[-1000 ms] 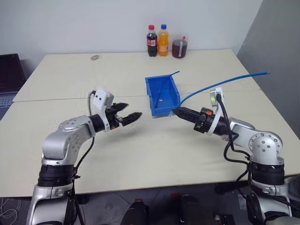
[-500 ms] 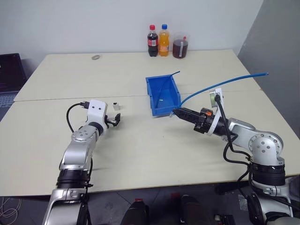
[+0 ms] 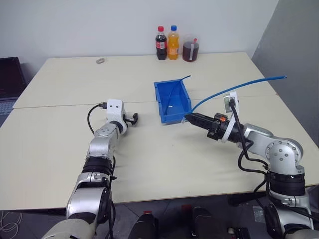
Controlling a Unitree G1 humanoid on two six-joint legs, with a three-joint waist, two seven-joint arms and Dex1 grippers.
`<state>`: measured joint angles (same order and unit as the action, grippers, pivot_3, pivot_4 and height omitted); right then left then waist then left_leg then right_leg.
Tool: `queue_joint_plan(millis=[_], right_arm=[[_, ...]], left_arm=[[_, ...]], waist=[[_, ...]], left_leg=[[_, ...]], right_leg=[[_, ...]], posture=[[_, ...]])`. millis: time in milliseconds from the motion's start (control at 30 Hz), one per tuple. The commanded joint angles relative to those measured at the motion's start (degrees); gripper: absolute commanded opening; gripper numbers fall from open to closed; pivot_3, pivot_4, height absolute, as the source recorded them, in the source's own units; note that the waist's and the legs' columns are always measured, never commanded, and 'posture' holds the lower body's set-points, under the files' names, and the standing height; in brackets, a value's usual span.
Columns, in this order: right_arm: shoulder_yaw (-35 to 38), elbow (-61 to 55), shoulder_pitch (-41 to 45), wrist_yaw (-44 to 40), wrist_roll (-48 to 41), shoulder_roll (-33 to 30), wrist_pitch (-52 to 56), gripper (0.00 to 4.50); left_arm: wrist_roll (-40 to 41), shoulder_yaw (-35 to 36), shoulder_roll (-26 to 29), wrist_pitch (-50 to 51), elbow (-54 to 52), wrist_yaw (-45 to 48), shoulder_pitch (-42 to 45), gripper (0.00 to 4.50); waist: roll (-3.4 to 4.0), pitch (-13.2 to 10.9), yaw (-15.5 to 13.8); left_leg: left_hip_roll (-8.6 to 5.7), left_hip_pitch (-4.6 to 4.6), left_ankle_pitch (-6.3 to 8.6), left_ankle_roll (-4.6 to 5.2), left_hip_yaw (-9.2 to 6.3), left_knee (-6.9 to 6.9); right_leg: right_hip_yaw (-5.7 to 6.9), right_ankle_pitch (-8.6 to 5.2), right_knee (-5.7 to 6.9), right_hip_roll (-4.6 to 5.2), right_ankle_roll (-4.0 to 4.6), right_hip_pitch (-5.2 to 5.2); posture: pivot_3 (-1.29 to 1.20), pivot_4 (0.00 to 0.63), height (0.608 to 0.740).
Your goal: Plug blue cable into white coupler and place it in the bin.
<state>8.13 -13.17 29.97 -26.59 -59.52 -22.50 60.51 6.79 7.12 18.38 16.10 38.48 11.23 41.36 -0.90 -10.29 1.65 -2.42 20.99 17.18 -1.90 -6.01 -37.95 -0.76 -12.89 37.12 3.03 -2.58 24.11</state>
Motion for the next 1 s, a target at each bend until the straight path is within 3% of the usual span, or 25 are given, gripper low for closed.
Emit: queue_joint_plan(millis=[33,100,567,667,767,900,1000], right_arm=[[1.3,-1.7,1.0,-0.4,-0.2,-0.8,-1.3,0.18],[1.3,-1.9,0.7,-0.6,-0.2,-1.0,-1.3,0.18],[1.0,-1.2,0.7,-0.8,0.1,-1.1,-2.1,0.18],[0.3,-1.4,0.5,-1.0,0.5,-1.1,-2.3,0.18],[-0.3,-1.7,0.9,-1.2,1.2,-1.1,-2.6,0.18],[-2.5,-1.7,2.8,-3.7,5.2,-2.9,-4.6,0.18],[-5.2,-0.7,5.1,-6.3,9.0,-3.8,-6.9,0.18]], left_arm=[[-0.2,1.3,-0.1,-1.3,0.9,-1.8,1.2,4.12],[0.1,1.3,-0.2,-0.8,0.9,-1.9,1.0,3.89],[0.0,1.5,0.3,2.0,0.6,-3.6,0.9,0.81],[0.5,1.9,0.4,2.0,0.1,-3.4,0.9,0.8],[0.5,-1.9,1.9,0.6,-3.5,6.5,0.5,0.8],[0.9,-12.5,8.0,-0.4,-14.3,31.3,-3.2,0.8],[4.5,-16.6,11.6,-0.4,-22.4,45.6,-6.2,0.8]], waist=[[0.0,0.0,0.0],[0.0,0.0,0.0],[0.0,0.0,0.1],[0.0,0.0,0.1],[0.0,0.0,0.1],[0.0,0.0,0.1],[0.02,0.0,0.1]], left_leg=[[0.0,0.0,0.0,0.0,0.0,0.0],[-0.01,0.0,0.0,0.0,-0.01,0.0],[0.01,-0.02,0.0,0.0,0.0,-0.01],[0.0,-0.03,0.0,-0.01,0.0,-0.01],[0.01,-0.03,-0.01,-0.01,0.0,-0.01],[-0.03,0.03,-0.11,-0.19,0.02,0.0],[-0.03,0.02,-0.11,-0.19,0.1,0.03]], right_leg=[[-0.01,0.0,0.0,0.0,0.0,0.0],[0.0,0.0,0.0,0.0,0.0,0.0],[-0.01,0.01,0.03,0.0,-0.01,-0.01],[-0.01,0.01,0.04,0.0,-0.01,-0.01],[-0.01,0.01,0.04,0.0,-0.01,0.0],[-0.01,0.01,0.0,-0.02,-0.01,0.02],[-0.06,0.0,-0.04,-0.01,0.0,0.02]], posture=[[0.0,0.15,0.74],[0.0,0.15,0.74],[0.0,0.15,0.74],[0.0,0.15,0.74],[0.0,0.15,0.74],[0.0,0.15,0.74],[0.0,0.15,0.74]])
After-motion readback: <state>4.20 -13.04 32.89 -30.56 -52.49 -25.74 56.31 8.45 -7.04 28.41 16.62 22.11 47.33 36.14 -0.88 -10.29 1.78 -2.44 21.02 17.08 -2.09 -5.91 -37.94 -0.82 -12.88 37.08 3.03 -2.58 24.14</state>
